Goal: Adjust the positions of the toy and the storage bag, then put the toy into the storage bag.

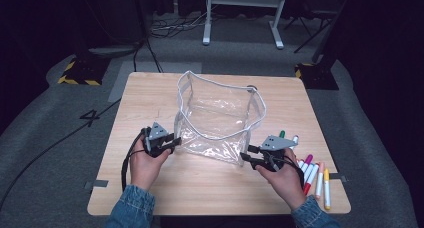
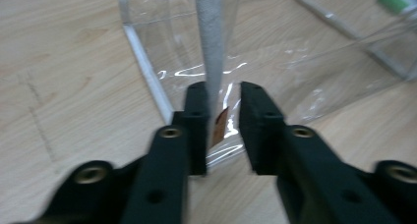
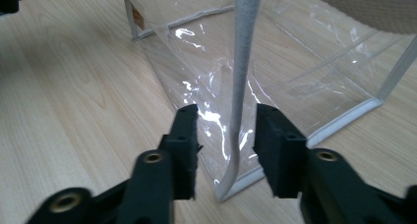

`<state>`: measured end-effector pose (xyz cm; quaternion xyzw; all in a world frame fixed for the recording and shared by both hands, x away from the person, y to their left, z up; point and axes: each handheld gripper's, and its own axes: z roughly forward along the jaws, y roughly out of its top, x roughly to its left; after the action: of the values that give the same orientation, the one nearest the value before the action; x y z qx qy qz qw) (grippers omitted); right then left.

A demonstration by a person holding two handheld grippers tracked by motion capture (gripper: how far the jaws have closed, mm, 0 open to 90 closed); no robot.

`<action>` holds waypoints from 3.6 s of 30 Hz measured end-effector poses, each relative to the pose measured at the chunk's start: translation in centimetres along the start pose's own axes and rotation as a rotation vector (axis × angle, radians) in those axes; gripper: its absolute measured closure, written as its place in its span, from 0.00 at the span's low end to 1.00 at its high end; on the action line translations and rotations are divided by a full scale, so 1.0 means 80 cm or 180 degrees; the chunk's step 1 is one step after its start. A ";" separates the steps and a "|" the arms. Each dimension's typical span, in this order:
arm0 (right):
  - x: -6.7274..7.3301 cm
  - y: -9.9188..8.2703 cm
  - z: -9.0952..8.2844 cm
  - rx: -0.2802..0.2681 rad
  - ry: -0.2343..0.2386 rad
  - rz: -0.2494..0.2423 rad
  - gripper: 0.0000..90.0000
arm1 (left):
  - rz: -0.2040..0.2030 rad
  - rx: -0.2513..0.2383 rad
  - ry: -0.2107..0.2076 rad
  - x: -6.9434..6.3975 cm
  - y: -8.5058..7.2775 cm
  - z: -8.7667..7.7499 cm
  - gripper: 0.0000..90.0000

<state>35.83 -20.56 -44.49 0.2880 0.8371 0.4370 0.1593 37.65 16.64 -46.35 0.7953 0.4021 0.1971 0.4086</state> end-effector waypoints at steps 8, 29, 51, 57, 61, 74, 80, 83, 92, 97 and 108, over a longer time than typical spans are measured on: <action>-0.005 -0.007 -0.007 0.0024 0.0026 -0.0053 0.97 | 0.0142 0.0055 -0.0089 -0.015 -0.008 -0.015 0.97; 0.045 -0.075 -0.111 0.0081 0.0427 -0.0039 0.97 | 0.0513 0.0123 -0.0778 -0.117 -0.059 -0.084 0.97; 0.051 -0.103 -0.162 0.0147 0.0636 0.0160 0.74 | 0.0523 0.0540 -0.1292 -0.149 -0.058 -0.107 0.57; 0.038 -0.105 -0.166 0.0240 0.0604 0.0107 0.60 | 0.0457 0.0401 -0.1119 -0.135 -0.053 -0.127 0.47; 0.024 -0.105 -0.173 0.0209 0.0431 0.0158 0.58 | 0.0398 0.0363 -0.0921 -0.118 -0.052 -0.123 0.43; -0.018 -0.118 -0.183 0.0061 -0.0179 0.0544 0.53 | 0.0263 0.0190 -0.0291 -0.052 -0.039 -0.059 0.37; -0.032 -0.123 -0.188 0.0060 -0.0398 0.0622 0.52 | 0.0202 0.0077 0.0026 -0.037 -0.039 -0.025 0.37; -0.048 -0.135 -0.190 0.0161 -0.0609 0.0761 0.53 | 0.0164 0.0077 0.0126 -0.032 -0.048 -0.015 0.37; -0.094 -0.172 -0.197 0.0365 -0.1151 0.1082 0.53 | 0.0089 0.0380 0.0176 -0.017 -0.070 0.012 0.38; -0.101 -0.186 -0.195 0.0616 -0.1262 0.1171 0.53 | 0.0062 0.0423 0.0177 -0.016 -0.074 0.012 0.37; -0.107 -0.199 -0.198 0.0986 -0.1345 0.1246 0.61 | -0.0082 0.0465 0.0058 -0.015 -0.074 0.013 0.35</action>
<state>28.87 -43.20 -48.50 0.5486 0.7707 0.2573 0.1968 34.78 17.15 -51.72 0.8159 0.4293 0.1692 0.3483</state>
